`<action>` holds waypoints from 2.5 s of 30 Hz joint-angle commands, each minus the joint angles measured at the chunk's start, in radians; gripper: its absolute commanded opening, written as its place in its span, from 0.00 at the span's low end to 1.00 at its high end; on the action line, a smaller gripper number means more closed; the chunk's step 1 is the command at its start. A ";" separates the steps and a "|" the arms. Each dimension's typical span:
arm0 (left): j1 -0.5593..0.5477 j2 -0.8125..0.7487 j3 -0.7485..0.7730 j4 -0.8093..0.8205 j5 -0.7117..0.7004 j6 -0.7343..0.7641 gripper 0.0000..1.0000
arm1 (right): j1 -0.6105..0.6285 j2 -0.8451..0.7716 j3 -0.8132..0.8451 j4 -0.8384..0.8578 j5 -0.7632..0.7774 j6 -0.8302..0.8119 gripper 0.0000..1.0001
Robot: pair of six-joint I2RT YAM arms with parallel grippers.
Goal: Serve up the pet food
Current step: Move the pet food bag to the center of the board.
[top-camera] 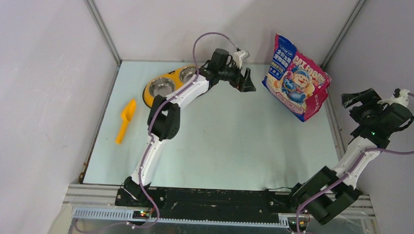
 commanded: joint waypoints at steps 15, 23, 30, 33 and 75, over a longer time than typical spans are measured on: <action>-0.030 0.134 0.186 0.170 -0.134 -0.098 1.00 | 0.181 0.378 -0.025 0.501 0.254 0.115 0.10; -0.035 0.185 0.207 0.281 -0.203 -0.219 1.00 | 0.224 0.509 0.018 0.585 0.383 0.118 0.07; -0.045 0.230 0.263 0.354 -0.198 -0.308 1.00 | 0.238 0.621 0.101 0.587 0.391 0.115 0.08; -0.045 0.251 0.281 0.353 -0.207 -0.319 1.00 | 0.257 0.660 0.160 0.558 0.384 0.087 0.06; -0.093 0.377 0.326 0.468 -0.182 -0.686 0.94 | 0.475 1.233 1.125 -0.435 0.263 -0.216 0.08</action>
